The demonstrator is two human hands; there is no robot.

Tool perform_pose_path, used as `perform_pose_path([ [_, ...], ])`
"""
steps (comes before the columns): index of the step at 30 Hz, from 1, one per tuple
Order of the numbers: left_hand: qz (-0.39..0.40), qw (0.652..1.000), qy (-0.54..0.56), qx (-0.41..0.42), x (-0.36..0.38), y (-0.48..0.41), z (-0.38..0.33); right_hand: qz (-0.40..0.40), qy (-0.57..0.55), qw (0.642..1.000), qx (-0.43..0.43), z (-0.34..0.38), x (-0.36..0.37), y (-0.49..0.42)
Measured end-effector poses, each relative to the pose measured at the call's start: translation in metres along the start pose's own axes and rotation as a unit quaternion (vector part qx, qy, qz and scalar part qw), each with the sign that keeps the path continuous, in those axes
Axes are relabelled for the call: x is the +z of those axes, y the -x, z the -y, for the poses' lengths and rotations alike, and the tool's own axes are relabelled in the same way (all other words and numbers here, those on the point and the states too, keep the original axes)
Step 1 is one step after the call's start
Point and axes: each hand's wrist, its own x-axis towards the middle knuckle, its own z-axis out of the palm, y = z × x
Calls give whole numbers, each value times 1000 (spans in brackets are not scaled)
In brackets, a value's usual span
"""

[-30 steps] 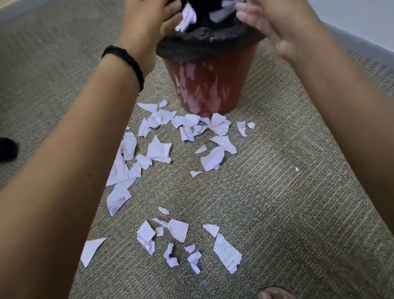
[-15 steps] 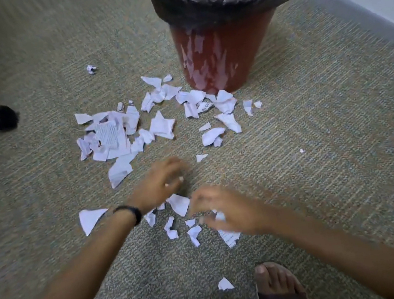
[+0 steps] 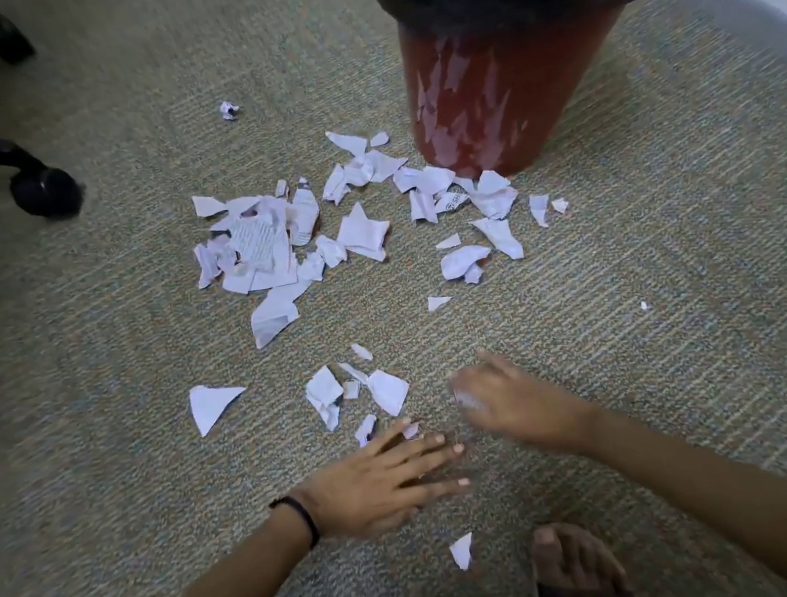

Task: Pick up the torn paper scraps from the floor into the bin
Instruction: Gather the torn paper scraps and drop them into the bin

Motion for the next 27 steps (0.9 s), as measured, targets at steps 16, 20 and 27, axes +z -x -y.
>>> perform_pose_path([
  [16, 7, 932, 20, -361, -5, 58, 68, -5, -54, 971, -232, 51, 46, 12],
  [20, -8, 894, 80, -441, 1, 73, 50, -70, -26, 995, 62, 4, 25, 8],
  [27, -31, 585, 281, -760, -7, 69, 31, -16, -204, 852, 482, -24, 5, 6],
])
